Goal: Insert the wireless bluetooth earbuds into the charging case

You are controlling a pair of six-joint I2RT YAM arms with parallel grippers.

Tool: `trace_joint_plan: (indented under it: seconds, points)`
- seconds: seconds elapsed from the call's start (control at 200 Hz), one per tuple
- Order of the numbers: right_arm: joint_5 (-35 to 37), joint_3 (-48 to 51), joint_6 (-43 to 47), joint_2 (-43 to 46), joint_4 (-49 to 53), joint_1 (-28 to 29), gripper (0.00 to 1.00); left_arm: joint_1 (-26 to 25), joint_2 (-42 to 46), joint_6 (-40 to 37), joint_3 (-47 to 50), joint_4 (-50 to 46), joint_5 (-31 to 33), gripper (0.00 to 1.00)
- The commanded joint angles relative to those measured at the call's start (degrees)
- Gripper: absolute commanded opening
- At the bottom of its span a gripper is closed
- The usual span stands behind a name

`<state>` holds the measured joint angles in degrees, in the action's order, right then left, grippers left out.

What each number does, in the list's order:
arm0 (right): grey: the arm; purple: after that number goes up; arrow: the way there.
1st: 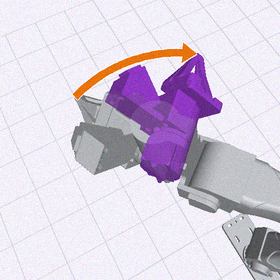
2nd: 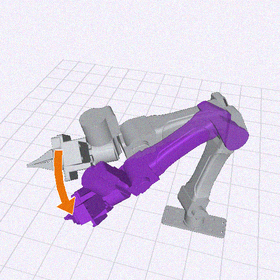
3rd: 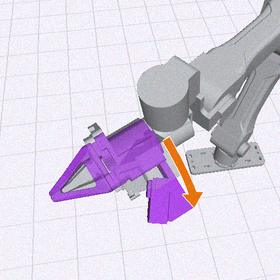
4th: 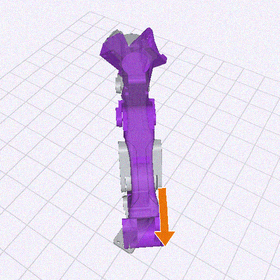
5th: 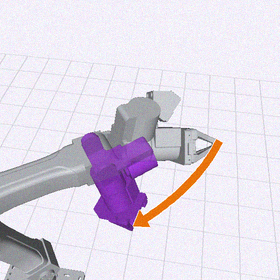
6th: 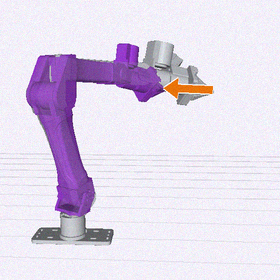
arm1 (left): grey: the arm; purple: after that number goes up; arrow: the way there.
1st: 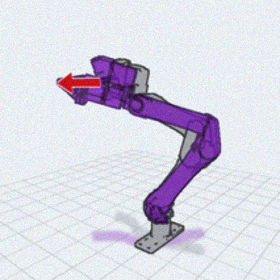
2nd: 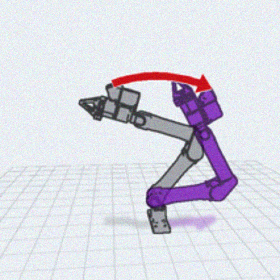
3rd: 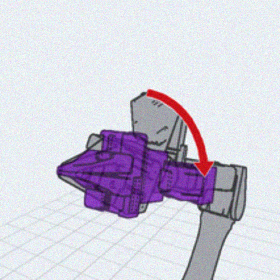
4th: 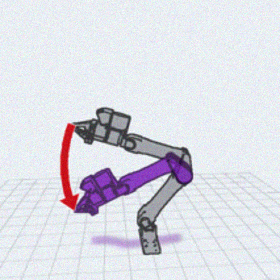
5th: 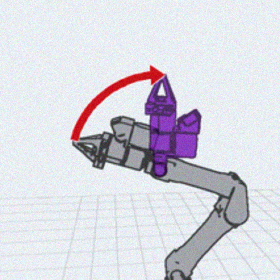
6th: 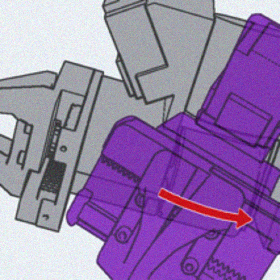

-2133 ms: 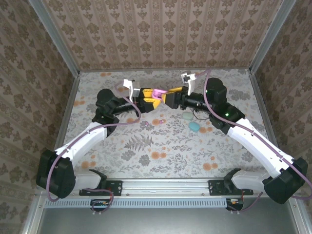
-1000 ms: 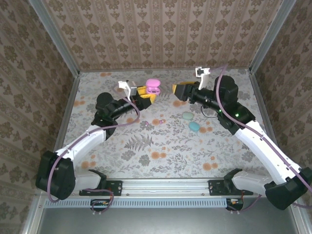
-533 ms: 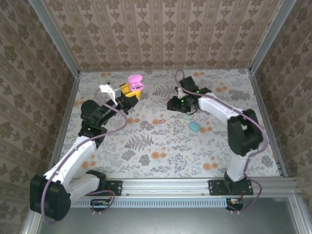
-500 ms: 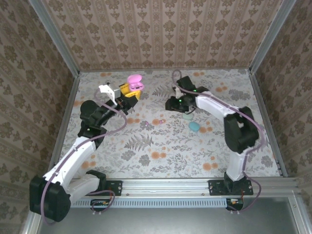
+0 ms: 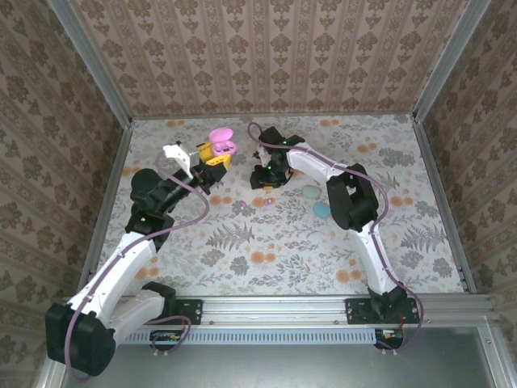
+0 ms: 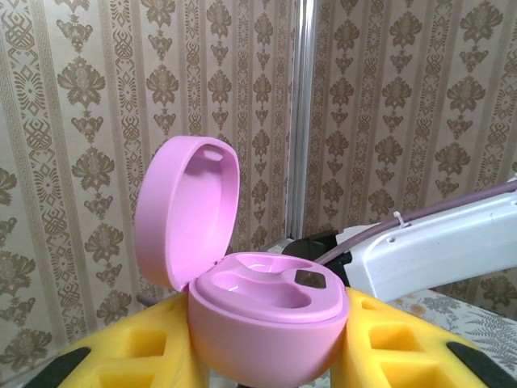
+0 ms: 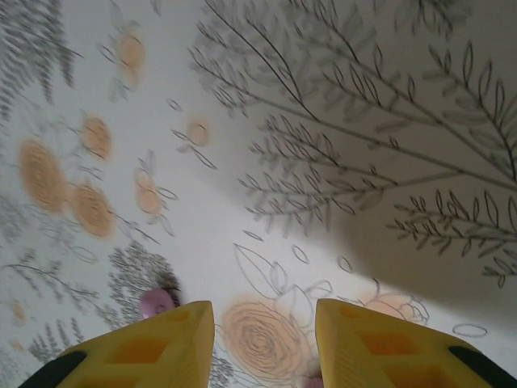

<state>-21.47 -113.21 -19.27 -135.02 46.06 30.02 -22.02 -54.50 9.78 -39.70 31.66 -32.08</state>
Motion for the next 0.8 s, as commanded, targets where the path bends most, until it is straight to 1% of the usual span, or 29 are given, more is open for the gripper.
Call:
trace_joint_plan:
  seconds: [0.0,0.075,0.135,0.455,0.795]
  points:
    - [-0.6,-0.9,2.7,-1.4,5.2,0.1,0.39,0.5,0.8,-1.4,-0.3,-0.2,-0.1,0.31]
    - [-0.5,-0.3,3.7,-1.5,6.1,0.1,0.39,0.5,0.5,-1.3,-0.3,0.0,-0.3,0.31]
    - [-1.1,0.1,4.6,-1.5,6.7,0.2,0.36,0.4,0.1,-1.3,-0.5,0.1,-0.4,0.31]
    - [-3.1,5.7,7.5,2.3,8.6,0.4,0.35,0.4,-0.5,-0.9,-1.3,0.0,-0.8,0.31]
    - [-8.5,15.9,5.9,9.7,1.6,0.7,0.34,0.3,-0.6,-0.6,-1.2,0.0,-1.0,0.32]
